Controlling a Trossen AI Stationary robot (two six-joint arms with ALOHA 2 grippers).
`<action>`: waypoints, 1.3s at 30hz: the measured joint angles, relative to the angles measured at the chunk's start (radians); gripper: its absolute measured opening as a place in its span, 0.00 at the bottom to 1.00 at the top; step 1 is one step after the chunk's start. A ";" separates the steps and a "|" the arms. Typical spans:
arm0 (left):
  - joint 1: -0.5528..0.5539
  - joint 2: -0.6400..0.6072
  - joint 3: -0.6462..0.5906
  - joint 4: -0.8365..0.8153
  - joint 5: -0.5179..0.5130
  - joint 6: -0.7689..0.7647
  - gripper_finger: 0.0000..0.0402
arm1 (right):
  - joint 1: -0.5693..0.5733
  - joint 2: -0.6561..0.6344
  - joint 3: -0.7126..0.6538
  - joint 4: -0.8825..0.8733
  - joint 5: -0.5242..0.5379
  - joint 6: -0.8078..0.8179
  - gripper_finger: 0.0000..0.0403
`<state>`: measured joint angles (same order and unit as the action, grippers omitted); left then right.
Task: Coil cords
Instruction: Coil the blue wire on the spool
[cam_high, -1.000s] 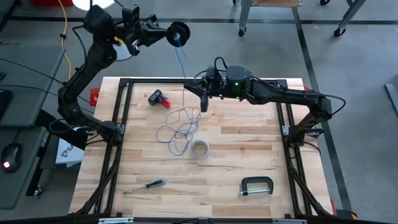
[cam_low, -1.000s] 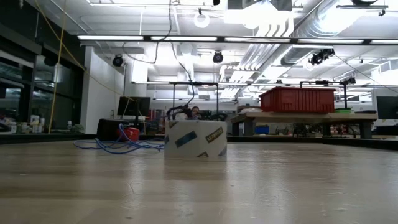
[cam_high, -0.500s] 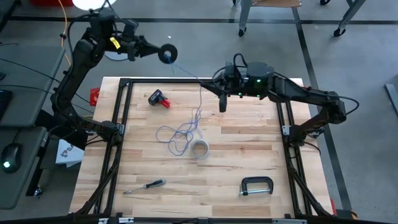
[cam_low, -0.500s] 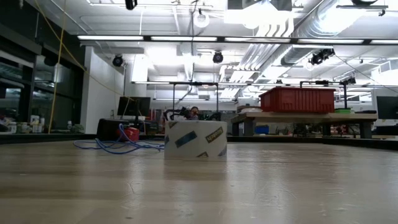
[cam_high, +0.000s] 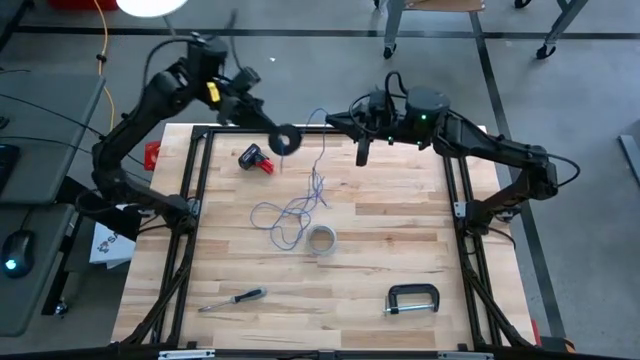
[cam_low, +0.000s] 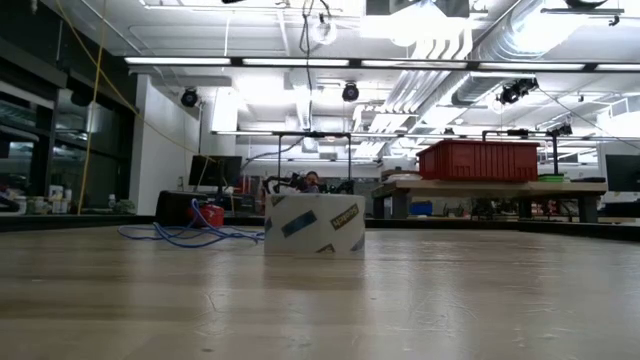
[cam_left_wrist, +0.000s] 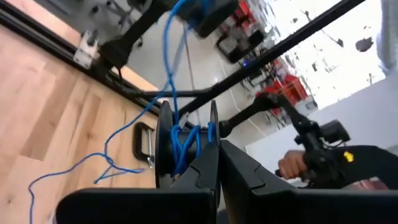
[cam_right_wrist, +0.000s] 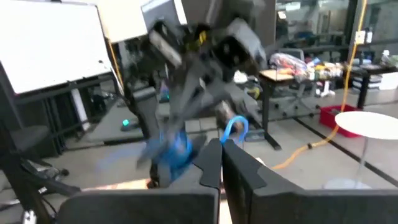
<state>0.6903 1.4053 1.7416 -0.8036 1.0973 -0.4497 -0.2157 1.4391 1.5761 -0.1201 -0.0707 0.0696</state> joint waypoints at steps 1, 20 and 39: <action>-0.015 0.012 0.000 0.008 -0.012 -0.001 0.00 | -0.001 0.001 0.000 0.013 -0.010 0.000 0.00; -0.223 0.184 0.000 0.657 0.169 -0.436 0.00 | 0.019 0.014 0.000 0.084 -0.206 0.022 0.00; -0.222 0.162 0.001 0.653 0.184 -0.449 0.00 | 0.001 0.006 0.000 0.274 -0.728 0.162 0.00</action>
<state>0.4683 1.5672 1.7428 -0.1505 1.2818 -0.8987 -0.2149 1.4448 1.5757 0.1535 -0.7988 0.2319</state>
